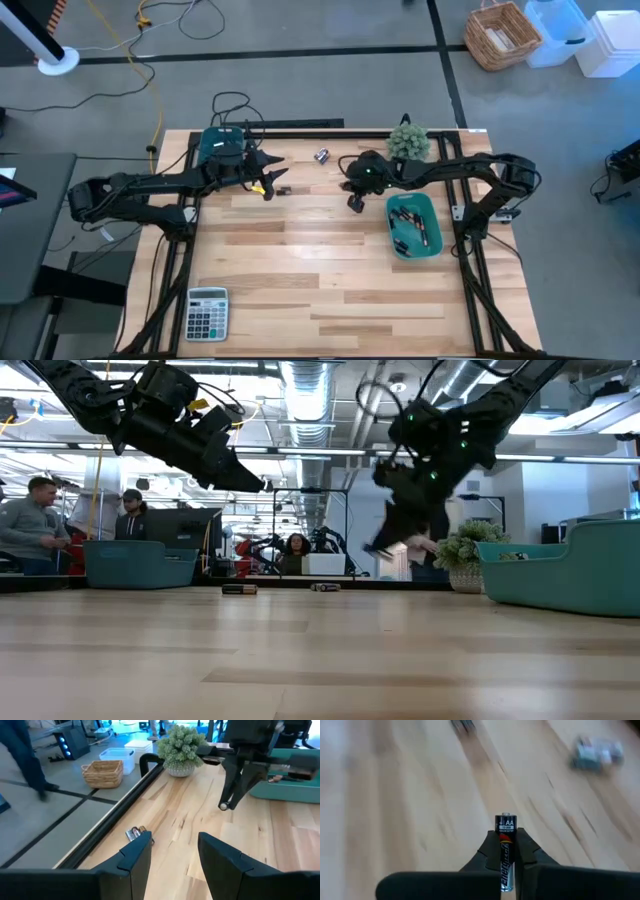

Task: Sort batteries
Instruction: Put the black-silver battery into the blue bin

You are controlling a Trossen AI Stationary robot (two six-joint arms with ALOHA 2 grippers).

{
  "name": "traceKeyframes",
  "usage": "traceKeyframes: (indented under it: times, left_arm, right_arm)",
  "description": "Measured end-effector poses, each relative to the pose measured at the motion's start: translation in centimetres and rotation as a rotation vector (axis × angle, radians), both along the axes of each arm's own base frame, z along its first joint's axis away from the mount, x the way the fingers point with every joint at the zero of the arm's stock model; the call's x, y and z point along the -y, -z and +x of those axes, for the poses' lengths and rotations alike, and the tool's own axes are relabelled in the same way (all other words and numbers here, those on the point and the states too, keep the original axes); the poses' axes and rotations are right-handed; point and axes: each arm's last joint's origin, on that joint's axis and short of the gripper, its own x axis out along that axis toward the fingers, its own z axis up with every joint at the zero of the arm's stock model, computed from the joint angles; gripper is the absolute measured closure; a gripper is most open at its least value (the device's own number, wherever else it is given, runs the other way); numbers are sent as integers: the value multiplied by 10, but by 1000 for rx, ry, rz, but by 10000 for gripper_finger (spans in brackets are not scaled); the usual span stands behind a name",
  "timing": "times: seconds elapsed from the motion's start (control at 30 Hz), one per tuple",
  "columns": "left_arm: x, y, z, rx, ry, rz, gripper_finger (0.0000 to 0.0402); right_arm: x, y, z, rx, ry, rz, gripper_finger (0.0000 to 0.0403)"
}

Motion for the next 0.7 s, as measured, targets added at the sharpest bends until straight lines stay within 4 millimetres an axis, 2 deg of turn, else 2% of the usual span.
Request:
traceKeyframes:
  times: [0.3,0.43,0.57,0.7]
  left_arm:
    - [1,0,0,8,22,-15,246]
    - [1,-1,1,26,17,-25,246]
    - [2,-14,-3,118,9,-5,246]
    - [9,-30,-12,185,16,29,246]
  right_arm:
    - [-8,-28,22,322,-105,-122,393]
    - [-8,-35,25,397,-113,-159,393]
    - [-5,-38,32,452,-105,-170,393]
    - [0,-35,59,460,-131,-174,392]
